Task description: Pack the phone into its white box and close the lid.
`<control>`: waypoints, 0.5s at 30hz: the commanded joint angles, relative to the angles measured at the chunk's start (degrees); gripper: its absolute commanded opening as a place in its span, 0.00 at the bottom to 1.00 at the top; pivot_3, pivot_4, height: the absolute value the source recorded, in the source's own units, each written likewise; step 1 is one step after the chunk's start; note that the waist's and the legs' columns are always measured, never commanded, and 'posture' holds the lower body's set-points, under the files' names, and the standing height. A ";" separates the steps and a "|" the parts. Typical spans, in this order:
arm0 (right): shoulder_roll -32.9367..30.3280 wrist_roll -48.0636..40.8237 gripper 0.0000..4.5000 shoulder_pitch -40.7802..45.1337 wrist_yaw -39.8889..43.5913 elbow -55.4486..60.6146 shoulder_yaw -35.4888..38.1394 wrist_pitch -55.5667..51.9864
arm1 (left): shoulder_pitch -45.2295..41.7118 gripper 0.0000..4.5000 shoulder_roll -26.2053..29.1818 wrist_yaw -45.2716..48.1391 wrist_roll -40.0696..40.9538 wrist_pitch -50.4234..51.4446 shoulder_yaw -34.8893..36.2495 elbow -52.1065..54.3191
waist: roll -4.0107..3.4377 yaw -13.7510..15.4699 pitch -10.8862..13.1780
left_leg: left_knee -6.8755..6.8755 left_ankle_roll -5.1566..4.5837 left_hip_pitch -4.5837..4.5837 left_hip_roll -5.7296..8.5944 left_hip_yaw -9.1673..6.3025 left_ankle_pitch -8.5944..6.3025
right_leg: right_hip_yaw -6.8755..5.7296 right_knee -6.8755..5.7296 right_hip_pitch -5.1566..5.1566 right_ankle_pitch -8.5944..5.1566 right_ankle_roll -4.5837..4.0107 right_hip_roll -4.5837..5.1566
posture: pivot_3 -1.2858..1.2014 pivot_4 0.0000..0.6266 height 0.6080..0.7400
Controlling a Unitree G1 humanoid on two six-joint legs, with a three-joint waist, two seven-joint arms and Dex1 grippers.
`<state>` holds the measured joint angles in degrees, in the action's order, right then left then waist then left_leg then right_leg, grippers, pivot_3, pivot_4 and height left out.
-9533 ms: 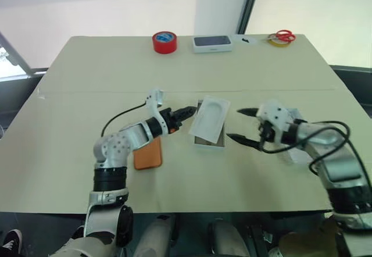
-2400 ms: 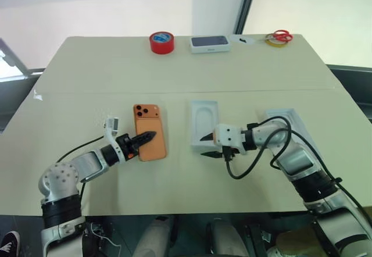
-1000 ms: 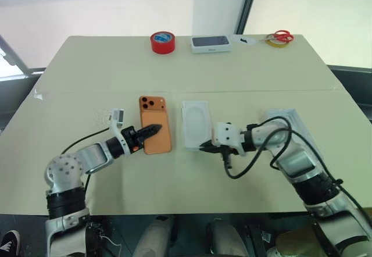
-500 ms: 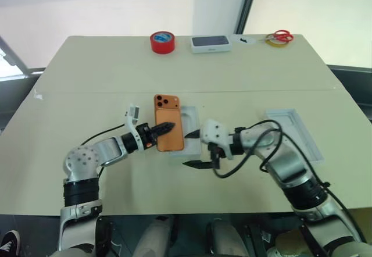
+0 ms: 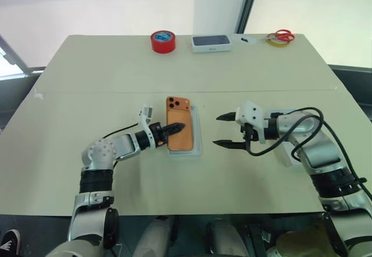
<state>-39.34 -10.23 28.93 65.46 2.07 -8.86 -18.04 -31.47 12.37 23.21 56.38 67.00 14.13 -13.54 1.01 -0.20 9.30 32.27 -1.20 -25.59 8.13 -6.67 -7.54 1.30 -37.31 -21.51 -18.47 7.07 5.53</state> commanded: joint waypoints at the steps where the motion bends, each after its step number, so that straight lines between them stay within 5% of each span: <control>1: 0.06 0.04 0.91 -0.17 -0.79 1.64 0.17 1.29 | -1.08 0.11 -0.30 0.64 -0.42 0.52 -0.27 0.46 | 0.00 -0.07 0.00 | 0.04 0.00 0.00 0.00 0.00 0.00 | 0.00 0.00 0.02 0.00 0.00 0.00 | 0.52 0.24 1.00; 7: 0.00 0.69 0.91 0.30 -1.19 0.25 0.04 2.43 | -0.33 0.72 0.83 0.25 -2.94 1.78 -2.12 2.03 | -0.01 -0.28 -0.01 | 0.12 -0.02 0.12 0.00 0.00 -0.02 | -0.02 -0.01 0.17 0.00 0.00 0.00 | 0.52 0.24 1.00; 15: 1.08 1.61 0.91 0.83 -1.87 -1.28 -0.82 3.96 | 1.10 0.72 4.09 0.16 -2.48 3.62 -1.43 7.53 | -0.02 -0.71 -0.01 | 0.10 -0.01 0.15 -0.05 -0.01 -0.02 | 0.00 -0.07 0.12 0.00 -0.01 -0.05 | 0.52 0.24 1.00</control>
<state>-38.82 -8.55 28.40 63.88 0.51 -10.05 -15.44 -31.14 14.88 23.63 54.68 70.19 12.11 -8.05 0.99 -0.92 9.29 32.36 -1.22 -25.44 8.08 -6.68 -7.56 1.31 -37.38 -21.39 -18.47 7.07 5.48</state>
